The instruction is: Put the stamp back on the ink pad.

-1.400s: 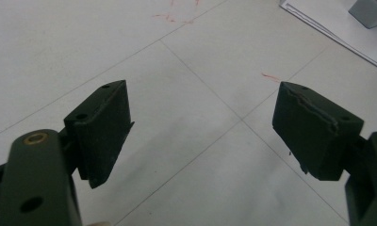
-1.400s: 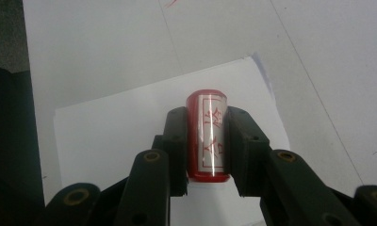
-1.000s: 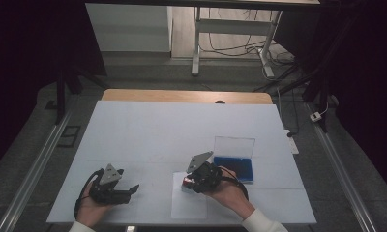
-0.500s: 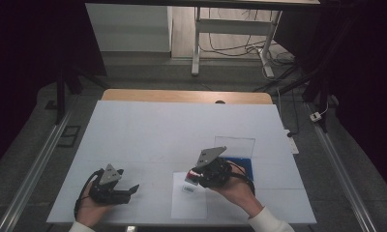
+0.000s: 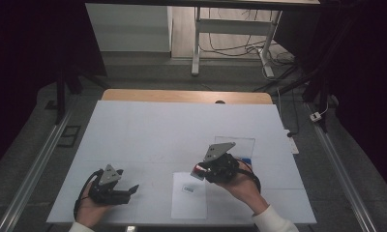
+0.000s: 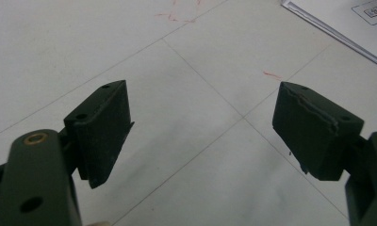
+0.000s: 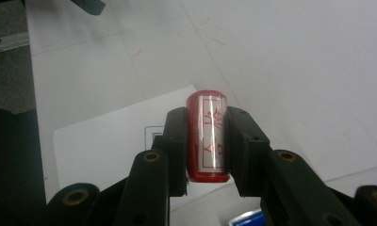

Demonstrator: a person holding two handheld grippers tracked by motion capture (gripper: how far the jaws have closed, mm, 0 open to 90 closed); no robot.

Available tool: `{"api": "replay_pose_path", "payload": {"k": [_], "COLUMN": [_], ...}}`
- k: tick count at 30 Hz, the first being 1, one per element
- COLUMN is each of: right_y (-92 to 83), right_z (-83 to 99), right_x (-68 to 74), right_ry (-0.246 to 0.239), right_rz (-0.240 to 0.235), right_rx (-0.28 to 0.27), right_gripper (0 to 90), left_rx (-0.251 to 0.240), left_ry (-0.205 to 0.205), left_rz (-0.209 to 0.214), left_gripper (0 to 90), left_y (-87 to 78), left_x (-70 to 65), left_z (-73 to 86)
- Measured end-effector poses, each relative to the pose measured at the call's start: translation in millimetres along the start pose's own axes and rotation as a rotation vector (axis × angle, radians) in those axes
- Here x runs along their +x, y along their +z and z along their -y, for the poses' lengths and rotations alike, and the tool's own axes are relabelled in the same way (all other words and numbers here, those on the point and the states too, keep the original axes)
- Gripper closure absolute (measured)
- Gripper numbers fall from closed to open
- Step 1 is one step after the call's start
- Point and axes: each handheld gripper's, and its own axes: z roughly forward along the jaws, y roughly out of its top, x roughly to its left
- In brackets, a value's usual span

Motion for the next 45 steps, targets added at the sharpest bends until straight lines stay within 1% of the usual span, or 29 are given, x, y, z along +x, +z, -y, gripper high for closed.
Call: {"api": "replay_pose_path", "payload": {"k": [11, 17, 21, 23, 25, 27, 33, 38, 45], "right_y": [-12.6, -16.9, -20.4, -22.3, -24.1, -25.8, -31.5, -36.2, -41.8], "right_z": [8.7, 16.6, 21.7, 23.5, 25.1, 26.5, 32.9, 39.2, 48.0], "right_x": [-13.6, -24.3, -30.0, -32.5, -34.0, -36.0, -42.8, -49.0, -57.1], "right_ry": [0.04, 0.073, 0.099, 0.101, 0.113, 0.111, 0.137, 0.156, 0.185], "right_rz": [0.041, 0.075, 0.089, 0.096, 0.106, 0.114, 0.133, 0.161, 0.196], "right_rx": [-0.007, 0.015, 0.015, 0.014, 0.017, 0.025, 0.024, 0.034, 0.07], "right_gripper": [70.1, 70.1, 70.1, 70.0, 70.1, 70.1, 70.0, 70.0, 70.0], "left_rx": [0.0, 0.001, 0.001, 0.001, 0.001, 0.001, 0.003, 0.003, 0.005], "left_ry": [0.002, 0.003, 0.003, 0.002, 0.002, 0.002, 0.003, 0.003, 0.005], "left_rz": [0.001, 0.001, 0.0, 0.001, 0.002, 0.002, 0.003, 0.003, 0.003], "left_gripper": [20.0, 20.0, 20.0, 20.0, 20.0, 20.0, 20.0, 20.0, 20.0], "left_y": [0.4, 0.7, 0.5, 0.5, 0.5, 0.6, 1.0, 1.0, 1.0], "left_x": [-0.7, -0.7, -0.7, -0.8, -1.1, -1.1, -0.8, -0.6, -0.5], "left_z": [-0.1, -0.1, -0.1, -0.2, -0.1, -0.2, -0.1, 0.0, 0.2]}}
